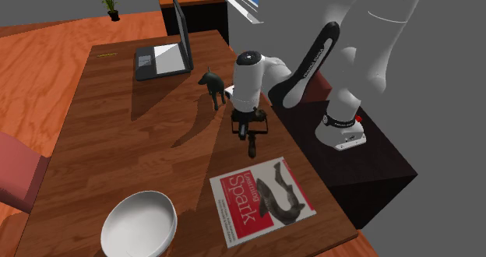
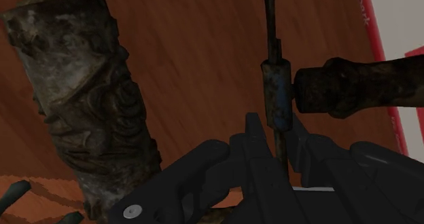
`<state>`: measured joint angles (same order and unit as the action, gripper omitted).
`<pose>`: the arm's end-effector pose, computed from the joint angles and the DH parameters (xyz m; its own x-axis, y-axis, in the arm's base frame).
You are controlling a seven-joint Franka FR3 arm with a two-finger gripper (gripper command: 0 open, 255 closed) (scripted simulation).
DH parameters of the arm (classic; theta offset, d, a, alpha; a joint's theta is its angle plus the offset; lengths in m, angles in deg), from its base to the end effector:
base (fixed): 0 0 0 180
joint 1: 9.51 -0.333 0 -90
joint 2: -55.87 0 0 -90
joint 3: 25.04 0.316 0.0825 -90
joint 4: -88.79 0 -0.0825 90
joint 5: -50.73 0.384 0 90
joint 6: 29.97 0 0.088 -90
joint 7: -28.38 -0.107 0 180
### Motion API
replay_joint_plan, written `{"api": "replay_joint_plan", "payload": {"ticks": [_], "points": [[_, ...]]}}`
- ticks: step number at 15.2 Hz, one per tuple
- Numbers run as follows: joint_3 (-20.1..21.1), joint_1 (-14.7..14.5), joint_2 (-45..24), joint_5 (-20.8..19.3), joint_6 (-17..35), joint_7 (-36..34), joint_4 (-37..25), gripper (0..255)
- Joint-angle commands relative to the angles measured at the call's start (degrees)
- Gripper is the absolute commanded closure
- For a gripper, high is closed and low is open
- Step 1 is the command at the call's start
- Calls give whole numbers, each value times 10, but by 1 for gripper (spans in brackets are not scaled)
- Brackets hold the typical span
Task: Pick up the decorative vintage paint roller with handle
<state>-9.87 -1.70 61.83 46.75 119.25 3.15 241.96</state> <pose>0.4147 0.0528 0.2723 0.9669 -0.2494 0.0535 -0.2519 -0.9667 0.0461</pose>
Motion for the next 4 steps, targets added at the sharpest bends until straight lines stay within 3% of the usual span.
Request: {"api": "replay_joint_plan", "payload": {"ticks": [1,4], "points": [[-1,-2,13,8,-18,7,-5,255],[-2,-3,22,13,-29,11,-7,255]]}}
